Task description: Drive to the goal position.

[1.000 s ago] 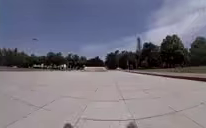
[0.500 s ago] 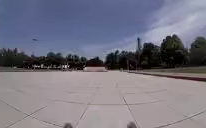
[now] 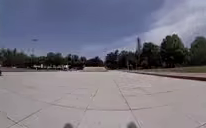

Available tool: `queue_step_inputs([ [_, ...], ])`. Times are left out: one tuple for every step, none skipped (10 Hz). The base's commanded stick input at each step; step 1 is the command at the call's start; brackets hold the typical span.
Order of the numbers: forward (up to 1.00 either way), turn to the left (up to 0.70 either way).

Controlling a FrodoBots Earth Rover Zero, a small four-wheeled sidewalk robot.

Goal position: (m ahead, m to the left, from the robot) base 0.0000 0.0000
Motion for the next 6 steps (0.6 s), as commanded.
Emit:
queue_step_inputs([
  [0.45,0.05],
  [0.45,0.05],
  [0.45,0.05],
  [0.45,0.05],
  [0.45,0.06],
  [0.45,0.06],
])
